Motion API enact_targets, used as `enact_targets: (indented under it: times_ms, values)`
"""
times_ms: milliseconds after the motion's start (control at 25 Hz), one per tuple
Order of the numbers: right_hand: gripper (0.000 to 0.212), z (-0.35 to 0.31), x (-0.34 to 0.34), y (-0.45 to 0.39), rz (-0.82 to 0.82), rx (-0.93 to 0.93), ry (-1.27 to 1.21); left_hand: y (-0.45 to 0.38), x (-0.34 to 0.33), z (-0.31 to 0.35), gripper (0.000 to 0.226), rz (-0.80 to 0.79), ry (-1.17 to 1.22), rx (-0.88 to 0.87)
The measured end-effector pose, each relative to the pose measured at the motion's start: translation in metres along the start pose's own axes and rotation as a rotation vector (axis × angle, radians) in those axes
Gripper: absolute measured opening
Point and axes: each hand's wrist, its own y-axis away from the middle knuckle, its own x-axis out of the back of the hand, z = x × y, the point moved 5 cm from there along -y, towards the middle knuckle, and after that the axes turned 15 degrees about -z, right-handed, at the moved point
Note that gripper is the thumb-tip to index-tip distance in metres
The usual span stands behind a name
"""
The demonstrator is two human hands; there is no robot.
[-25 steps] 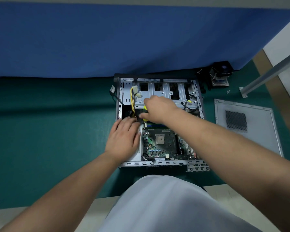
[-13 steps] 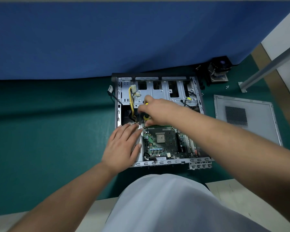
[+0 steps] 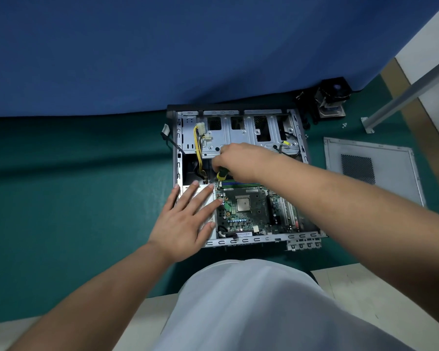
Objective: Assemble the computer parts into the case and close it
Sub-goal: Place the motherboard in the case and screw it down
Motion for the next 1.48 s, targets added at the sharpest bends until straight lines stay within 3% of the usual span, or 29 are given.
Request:
enact_targets:
  times_ms: [80, 160, 240, 360, 440, 560, 640, 760, 880, 1000, 1160, 1240, 1280, 1360, 1440, 1480]
  values:
    - [0.025, -0.003, -0.001, -0.002, 0.092, -0.133, -0.069, 0.0, 0.0, 0.001, 0.055, -0.007, -0.012, 0.006]
    - [0.05, -0.003, 0.0, -0.005, 0.076, -0.246, -0.13, 0.001, 0.001, 0.001, 0.055, -0.005, -0.025, 0.002]
    - [0.053, 0.001, 0.003, -0.007, 0.032, -0.187, -0.141, 0.0, 0.0, 0.0, 0.054, -0.001, -0.027, 0.004]
    - [0.039, 0.003, 0.006, -0.002, -0.005, -0.003, -0.071, 0.0, -0.001, 0.0, 0.054, 0.004, -0.019, 0.006]
    - [0.025, 0.002, 0.005, -0.003, 0.084, -0.077, -0.065, 0.0, -0.001, 0.0, 0.053, 0.01, -0.014, 0.005]
    - [0.056, -0.001, 0.003, -0.007, 0.124, -0.279, -0.106, 0.0, -0.001, -0.001, 0.053, 0.027, -0.016, 0.003]
    - [0.058, 0.001, 0.002, -0.009, 0.056, -0.212, -0.143, -0.001, -0.001, -0.001, 0.053, 0.042, -0.008, -0.002]
    - [0.04, 0.002, 0.003, -0.005, -0.002, -0.013, -0.096, -0.001, -0.002, -0.001, 0.053, 0.048, -0.005, -0.008]
    - [0.025, -0.001, 0.002, -0.007, 0.13, -0.132, -0.102, -0.001, -0.002, 0.0, 0.052, 0.059, 0.005, -0.006]
    - [0.063, 0.004, 0.0, -0.009, 0.136, -0.287, -0.153, 0.0, -0.001, 0.001, 0.052, 0.069, 0.005, -0.013]
    - [0.042, 0.006, 0.006, -0.004, 0.012, 0.0, -0.119, 0.0, -0.002, 0.0, 0.052, 0.062, 0.007, -0.01]
    - [0.024, 0.006, 0.008, -0.005, 0.079, -0.052, -0.094, 0.0, -0.001, 0.0, 0.052, 0.068, 0.008, -0.01]
    - [0.024, 0.007, 0.008, -0.006, 0.135, -0.147, -0.112, 0.0, -0.001, 0.0, 0.051, 0.072, 0.011, -0.01]
    - [0.048, 0.008, 0.006, -0.008, 0.135, -0.311, -0.113, 0.001, -0.001, 0.0, 0.051, 0.078, 0.013, -0.012]
    - [0.054, 0.008, 0.002, -0.01, 0.114, -0.256, -0.118, 0.001, -0.001, 0.0, 0.051, 0.077, 0.01, -0.011]
    - [0.046, 0.009, 0.001, -0.007, 0.089, -0.161, -0.122, 0.001, 0.0, 0.0, 0.051, 0.074, 0.009, -0.011]
